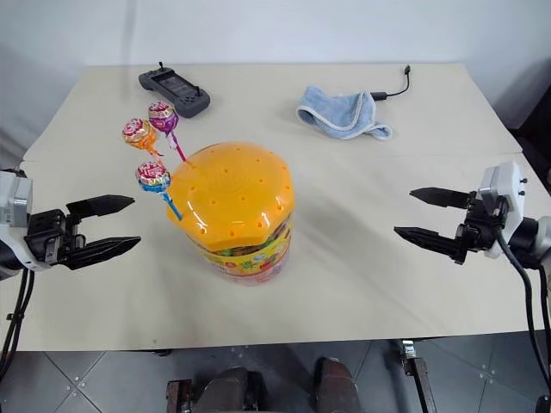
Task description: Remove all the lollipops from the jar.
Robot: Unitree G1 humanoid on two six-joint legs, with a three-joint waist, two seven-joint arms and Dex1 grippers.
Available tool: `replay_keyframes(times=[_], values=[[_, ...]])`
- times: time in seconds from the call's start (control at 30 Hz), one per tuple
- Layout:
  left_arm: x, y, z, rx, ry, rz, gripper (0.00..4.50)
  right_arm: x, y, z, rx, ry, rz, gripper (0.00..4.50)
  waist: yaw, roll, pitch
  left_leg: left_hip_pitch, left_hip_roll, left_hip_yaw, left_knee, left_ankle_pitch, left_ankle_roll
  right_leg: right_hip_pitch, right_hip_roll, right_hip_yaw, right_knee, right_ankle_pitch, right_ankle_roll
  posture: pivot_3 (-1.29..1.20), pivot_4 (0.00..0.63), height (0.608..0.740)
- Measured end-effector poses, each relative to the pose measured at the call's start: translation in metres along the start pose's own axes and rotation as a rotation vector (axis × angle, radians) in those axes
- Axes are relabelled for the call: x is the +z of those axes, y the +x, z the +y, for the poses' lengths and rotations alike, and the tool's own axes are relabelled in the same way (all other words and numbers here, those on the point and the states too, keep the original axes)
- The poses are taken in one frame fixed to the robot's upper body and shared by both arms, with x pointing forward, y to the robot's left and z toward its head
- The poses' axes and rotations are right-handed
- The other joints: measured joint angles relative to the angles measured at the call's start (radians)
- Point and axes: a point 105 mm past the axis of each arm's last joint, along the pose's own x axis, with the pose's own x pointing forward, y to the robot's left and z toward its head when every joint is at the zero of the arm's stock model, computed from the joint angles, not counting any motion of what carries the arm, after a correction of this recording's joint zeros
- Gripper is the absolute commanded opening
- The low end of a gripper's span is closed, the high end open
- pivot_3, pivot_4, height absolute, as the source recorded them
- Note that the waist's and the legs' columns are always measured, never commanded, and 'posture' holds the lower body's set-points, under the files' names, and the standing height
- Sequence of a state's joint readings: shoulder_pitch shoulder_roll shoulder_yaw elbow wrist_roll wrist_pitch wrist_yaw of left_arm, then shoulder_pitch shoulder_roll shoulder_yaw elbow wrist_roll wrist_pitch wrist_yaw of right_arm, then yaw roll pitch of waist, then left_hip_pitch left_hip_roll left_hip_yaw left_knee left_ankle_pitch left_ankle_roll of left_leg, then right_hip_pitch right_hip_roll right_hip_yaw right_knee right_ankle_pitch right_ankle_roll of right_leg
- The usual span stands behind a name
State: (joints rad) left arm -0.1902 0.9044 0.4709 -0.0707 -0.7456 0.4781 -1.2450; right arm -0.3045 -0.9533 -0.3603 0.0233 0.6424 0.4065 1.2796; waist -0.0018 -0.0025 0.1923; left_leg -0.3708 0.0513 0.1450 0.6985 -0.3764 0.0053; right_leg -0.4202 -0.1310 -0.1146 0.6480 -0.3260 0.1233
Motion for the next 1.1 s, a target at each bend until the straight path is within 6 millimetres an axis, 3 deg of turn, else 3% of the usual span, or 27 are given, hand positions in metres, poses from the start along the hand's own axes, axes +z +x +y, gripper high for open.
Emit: replay_keyframes(times=[0.27, 0.47, 0.57, 0.9, 1.1], values=[[0.015, 0.014, -0.012, -0.032, 0.029, 0.011, 4.5, 0.007, -0.004, -0.008, 0.012, -0.029, 0.019, 4.47, 0.0, 0.0, 0.0, 0.0, 0.0, 0.0, 0.0, 0.0, 0.0, 0.0, -0.001, 0.0, 0.0, 0.0, 0.0, 0.0, 0.15, 0.74], [0.03, 0.031, -0.044, -0.141, 0.082, 0.02, 4.5, 0.001, -0.002, -0.006, 0.074, -0.005, 0.041, 4.47, 0.0, 0.0, 0.0, 0.0, 0.0, 0.0, 0.001, 0.0, 0.0, 0.0, -0.001, 0.001, 0.0, 0.0, 0.0, 0.0, 0.15, 0.74], [0.037, 0.035, -0.049, -0.136, 0.109, 0.015, 4.5, 0.005, 0.001, -0.003, 0.12, -0.031, 0.035, 4.47, 0.0, 0.0, 0.0, 0.0, 0.0, -0.001, 0.001, 0.0, 0.0, 0.0, -0.001, 0.001, 0.001, 0.0, 0.0, 0.0, 0.15, 0.74], [0.067, 0.048, -0.087, -0.215, 0.127, -0.151, 4.5, 0.009, 0.01, -0.002, 0.171, -0.061, -0.002, 4.47, 0.001, -0.001, 0.0, 0.0, -0.001, -0.002, 0.002, 0.0, 0.001, 0.0, -0.002, 0.002, 0.004, 0.0, 0.0, 0.0, 0.15, 0.74], [0.073, 0.051, -0.089, -0.223, 0.131, -0.167, 4.5, 0.003, 0.016, -0.002, 0.173, -0.045, -0.006, 4.47, 0.002, -0.001, 0.0, 0.0, -0.001, -0.002, 0.002, 0.0, 0.001, 0.0, -0.002, 0.001, 0.004, 0.0, 0.0, 0.0, 0.15, 0.74]])
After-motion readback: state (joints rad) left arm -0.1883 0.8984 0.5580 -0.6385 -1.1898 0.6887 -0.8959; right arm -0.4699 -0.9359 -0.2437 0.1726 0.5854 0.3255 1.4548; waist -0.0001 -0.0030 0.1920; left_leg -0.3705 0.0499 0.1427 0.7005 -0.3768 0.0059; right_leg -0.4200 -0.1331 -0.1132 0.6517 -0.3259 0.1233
